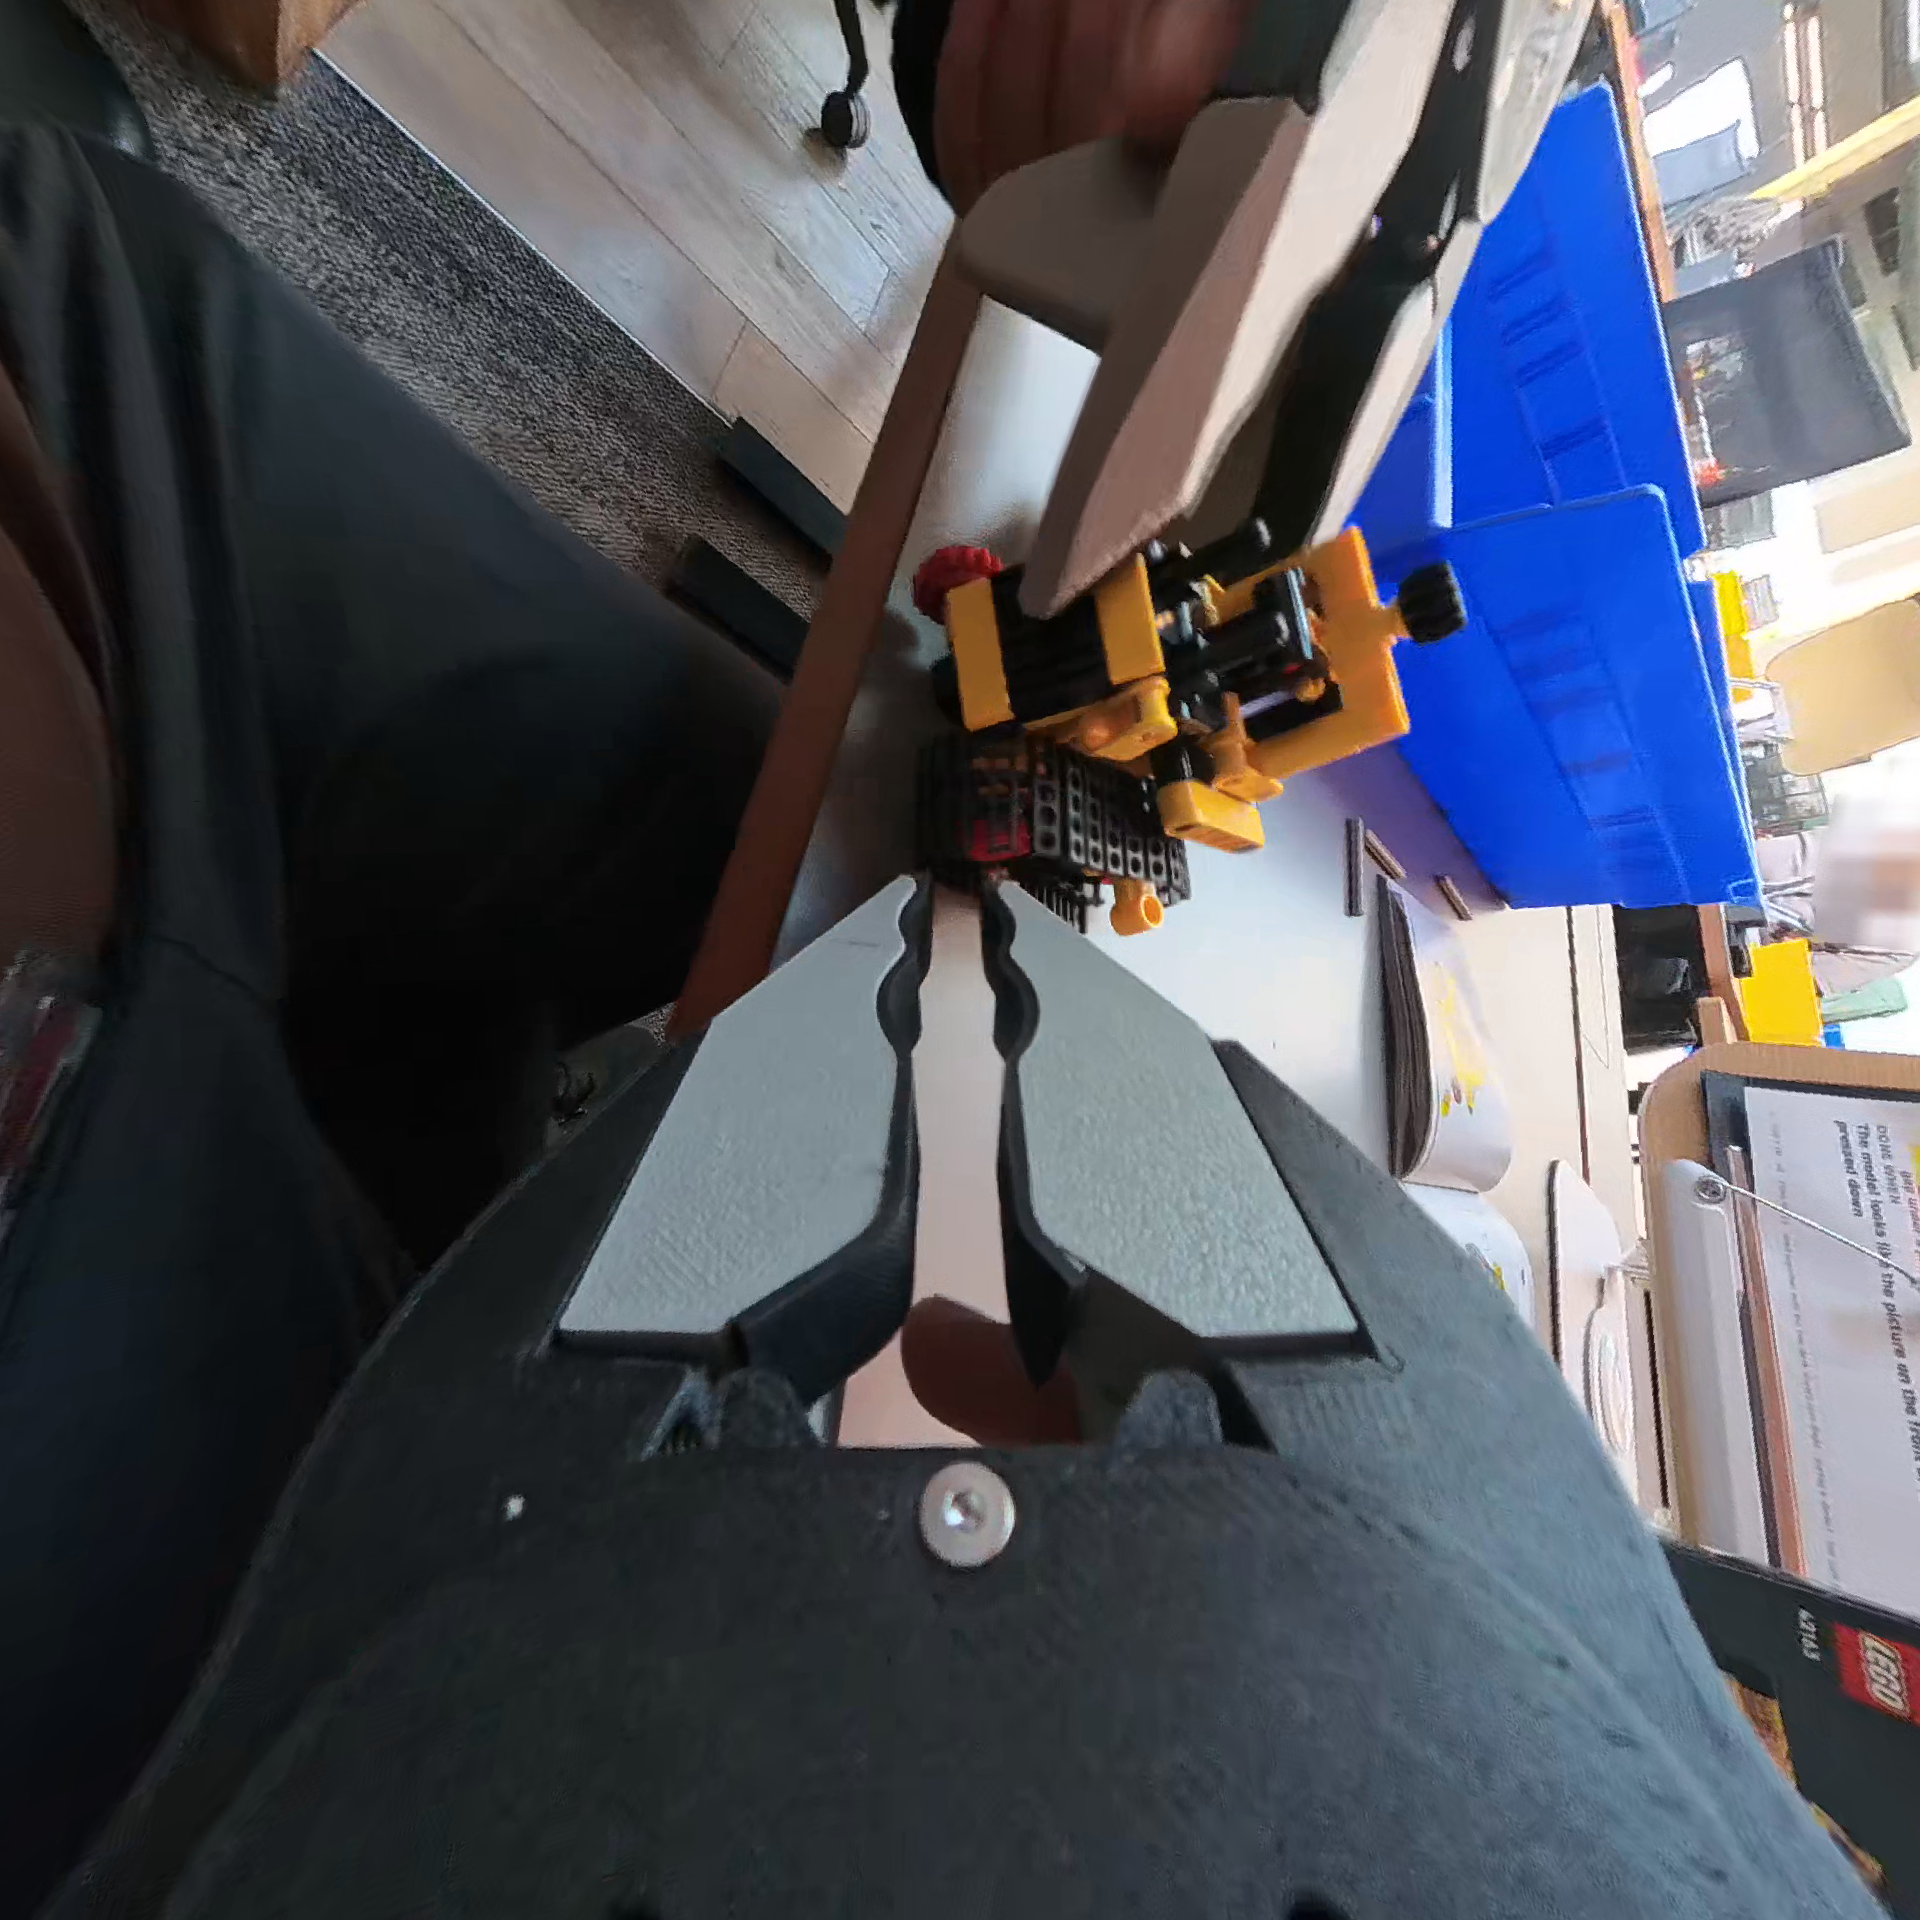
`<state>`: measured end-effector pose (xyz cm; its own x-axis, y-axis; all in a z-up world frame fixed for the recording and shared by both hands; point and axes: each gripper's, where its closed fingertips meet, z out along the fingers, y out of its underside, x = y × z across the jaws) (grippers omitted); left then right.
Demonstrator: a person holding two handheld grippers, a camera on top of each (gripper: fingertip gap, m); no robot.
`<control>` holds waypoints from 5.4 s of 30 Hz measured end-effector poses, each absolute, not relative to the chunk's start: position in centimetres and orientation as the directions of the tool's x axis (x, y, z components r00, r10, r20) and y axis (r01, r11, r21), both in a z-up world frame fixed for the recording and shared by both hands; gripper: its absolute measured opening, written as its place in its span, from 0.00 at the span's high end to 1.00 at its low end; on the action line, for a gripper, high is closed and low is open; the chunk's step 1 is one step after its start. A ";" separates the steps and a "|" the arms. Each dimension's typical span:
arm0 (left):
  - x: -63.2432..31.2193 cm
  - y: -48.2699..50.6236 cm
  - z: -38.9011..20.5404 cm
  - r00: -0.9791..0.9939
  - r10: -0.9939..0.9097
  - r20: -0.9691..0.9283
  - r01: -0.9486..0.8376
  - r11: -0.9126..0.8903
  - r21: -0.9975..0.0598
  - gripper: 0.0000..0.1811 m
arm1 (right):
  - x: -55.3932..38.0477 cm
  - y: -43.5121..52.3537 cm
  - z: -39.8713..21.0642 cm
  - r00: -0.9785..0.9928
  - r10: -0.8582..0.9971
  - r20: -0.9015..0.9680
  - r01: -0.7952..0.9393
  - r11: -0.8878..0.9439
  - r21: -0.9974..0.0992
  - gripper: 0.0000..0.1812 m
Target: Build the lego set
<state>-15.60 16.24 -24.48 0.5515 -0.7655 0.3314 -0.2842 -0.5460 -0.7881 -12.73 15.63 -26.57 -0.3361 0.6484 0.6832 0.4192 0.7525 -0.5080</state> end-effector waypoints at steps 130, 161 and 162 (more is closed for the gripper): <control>-11.7 19.1 -25.0 0.724 -0.689 0.037 -0.426 -0.488 -0.762 0.67 | -5.4 24.4 -25.4 -0.223 0.975 0.011 0.581 0.142 -0.801 0.72; -10.9 21.9 -25.2 0.645 -0.758 0.094 -0.404 -0.443 -0.800 0.66 | -6.4 22.6 -27.2 -0.382 0.924 -0.009 0.620 0.249 -0.744 0.95; -10.9 21.9 -25.2 0.638 -0.763 0.099 -0.405 -0.442 -0.800 0.67 | -6.4 22.5 -27.2 -0.388 0.921 -0.017 0.620 0.248 -0.744 0.98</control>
